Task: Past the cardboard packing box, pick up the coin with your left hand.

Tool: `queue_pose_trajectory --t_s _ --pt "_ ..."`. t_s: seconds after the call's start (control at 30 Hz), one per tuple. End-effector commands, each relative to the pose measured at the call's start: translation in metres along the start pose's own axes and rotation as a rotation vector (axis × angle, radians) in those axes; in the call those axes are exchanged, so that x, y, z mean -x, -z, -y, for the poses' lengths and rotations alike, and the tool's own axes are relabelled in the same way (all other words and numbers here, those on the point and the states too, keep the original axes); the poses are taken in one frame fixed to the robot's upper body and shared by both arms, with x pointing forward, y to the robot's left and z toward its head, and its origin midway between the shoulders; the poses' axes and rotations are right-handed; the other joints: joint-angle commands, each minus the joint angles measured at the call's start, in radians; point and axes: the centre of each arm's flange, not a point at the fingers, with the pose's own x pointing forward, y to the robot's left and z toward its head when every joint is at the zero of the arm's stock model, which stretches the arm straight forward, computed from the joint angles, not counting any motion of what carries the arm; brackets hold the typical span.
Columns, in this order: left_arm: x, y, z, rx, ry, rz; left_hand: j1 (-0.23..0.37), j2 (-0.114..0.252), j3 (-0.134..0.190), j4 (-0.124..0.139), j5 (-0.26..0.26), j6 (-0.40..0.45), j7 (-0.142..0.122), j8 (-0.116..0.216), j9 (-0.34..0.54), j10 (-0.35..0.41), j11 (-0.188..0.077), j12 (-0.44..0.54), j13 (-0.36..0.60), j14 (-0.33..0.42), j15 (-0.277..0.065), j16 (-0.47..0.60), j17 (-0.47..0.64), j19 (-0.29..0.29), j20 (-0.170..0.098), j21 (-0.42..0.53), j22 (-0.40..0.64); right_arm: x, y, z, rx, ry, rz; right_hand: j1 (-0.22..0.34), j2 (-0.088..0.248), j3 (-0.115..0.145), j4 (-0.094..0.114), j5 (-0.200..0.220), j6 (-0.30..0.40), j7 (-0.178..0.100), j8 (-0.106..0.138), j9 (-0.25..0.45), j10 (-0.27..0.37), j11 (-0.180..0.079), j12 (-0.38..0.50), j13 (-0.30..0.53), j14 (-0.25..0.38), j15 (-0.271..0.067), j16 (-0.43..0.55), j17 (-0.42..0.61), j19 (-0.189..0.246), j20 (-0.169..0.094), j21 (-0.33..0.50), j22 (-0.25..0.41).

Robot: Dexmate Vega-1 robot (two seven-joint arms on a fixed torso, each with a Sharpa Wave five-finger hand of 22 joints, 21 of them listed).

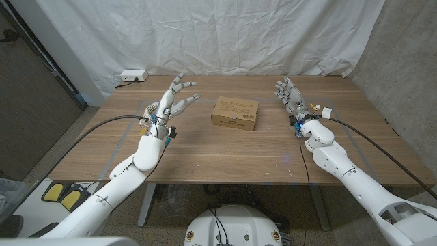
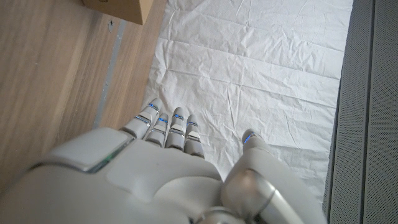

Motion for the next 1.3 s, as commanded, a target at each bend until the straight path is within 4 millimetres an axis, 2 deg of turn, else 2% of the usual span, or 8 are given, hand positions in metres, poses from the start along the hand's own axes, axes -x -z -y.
queue_pose_trajectory --t_s 0.03,0.33,0.37,0.4,0.47,0.63,1.13,1.3 --pt "0.007 -0.015 0.0 -0.107 -0.042 0.031 0.008 -0.008 -0.014 0.004 0.006 0.029 -0.001 -0.001 0.004 0.019 -0.003 0.011 0.001 0.018 -0.004 0.006 0.004 -0.011 -0.001 0.003 0.002 0.002 0.001 -0.003 -0.004 -0.006 0.004 0.009 0.006 0.002 -0.008 0.003 0.007 0.001 0.0 0.006 0.005 -0.002 -0.003 0.001 0.002 -0.001 0.004 0.004 -0.001 -0.026 -0.003 0.003" --pt "0.01 -0.02 0.001 -0.176 -0.021 0.028 0.005 -0.014 -0.024 0.009 0.011 0.049 -0.01 0.001 0.004 0.026 -0.008 0.011 0.001 0.025 -0.016 0.006 0.005 -0.001 0.008 0.004 0.002 0.004 0.002 -0.004 -0.008 -0.005 0.005 0.01 0.007 0.002 -0.009 0.003 0.008 0.002 0.0 0.006 0.004 -0.004 -0.004 0.001 0.002 -0.002 0.004 0.004 0.0 -0.026 -0.003 0.003" --pt "0.01 -0.021 0.0 -0.194 -0.02 0.024 0.009 -0.014 -0.024 0.008 0.012 0.049 -0.008 0.0 0.004 0.026 -0.008 0.01 0.001 0.026 -0.017 0.005 0.005 -0.005 0.003 0.002 0.002 0.005 0.003 -0.004 -0.009 -0.004 0.006 0.01 0.007 0.001 -0.009 0.003 0.008 0.002 0.0 0.006 0.005 -0.003 -0.004 0.001 0.002 -0.002 0.004 0.004 0.0 -0.026 -0.003 0.003" --pt "0.01 -0.021 0.0 -0.206 -0.022 0.024 0.018 -0.013 -0.025 0.007 0.015 0.055 -0.008 -0.001 0.004 0.03 -0.006 0.01 0.001 0.031 -0.014 0.005 0.004 -0.003 -0.026 0.001 0.002 0.005 0.003 -0.005 -0.007 -0.002 0.006 0.01 0.007 0.001 -0.009 0.003 0.008 0.002 0.0 0.006 0.005 -0.003 -0.004 0.001 0.003 -0.002 0.004 0.004 0.0 -0.026 -0.003 0.003" --pt "0.011 -0.022 0.001 -0.222 -0.019 0.021 0.028 -0.013 -0.028 0.006 0.019 0.068 -0.002 0.0 0.004 0.047 -0.002 0.015 0.001 0.046 -0.013 0.008 0.003 0.011 -0.055 0.005 0.001 0.005 0.003 -0.005 -0.001 -0.002 0.004 0.01 0.007 0.001 -0.01 0.003 0.008 0.002 0.0 0.006 0.005 -0.003 -0.004 0.001 0.003 -0.001 0.004 0.004 0.0 -0.026 -0.003 0.003" --pt "0.014 -0.025 0.002 -0.26 -0.024 0.032 0.038 -0.018 -0.035 0.007 0.023 0.098 0.004 0.005 0.004 0.073 0.001 0.02 0.0 0.064 -0.015 0.009 0.003 0.037 -0.071 0.01 0.0 0.006 0.004 -0.007 -0.01 -0.002 0.003 0.01 0.007 0.001 -0.01 0.003 0.009 0.004 0.0 0.006 0.006 -0.002 -0.003 0.001 0.003 -0.001 0.004 0.004 0.0 -0.026 -0.003 0.003" --pt "0.022 -0.041 0.008 -0.424 -0.05 0.074 0.082 -0.003 -0.033 0.001 0.032 0.07 0.001 -0.02 0.005 0.065 -0.007 0.008 0.0 0.056 -0.012 -0.001 0.002 0.026 -0.037 0.0 0.0 0.005 0.004 -0.007 -0.021 -0.005 0.011 0.009 0.008 0.0 -0.011 0.003 0.012 0.003 0.0 0.006 0.008 -0.002 -0.003 0.001 0.004 0.001 0.004 0.004 0.001 -0.026 -0.003 0.003" --pt "0.021 -0.048 0.01 -0.496 -0.049 0.095 0.101 0.003 -0.033 0.0 0.034 0.059 -0.003 -0.029 0.006 0.045 -0.006 -0.002 0.0 0.038 -0.01 -0.007 0.002 0.02 -0.006 -0.004 0.001 0.004 0.005 -0.007 -0.025 -0.005 0.013 0.009 0.008 -0.001 -0.012 0.003 0.013 0.001 0.0 0.006 0.008 -0.002 -0.004 0.001 0.003 0.001 0.004 0.005 0.0 -0.025 -0.004 0.004"
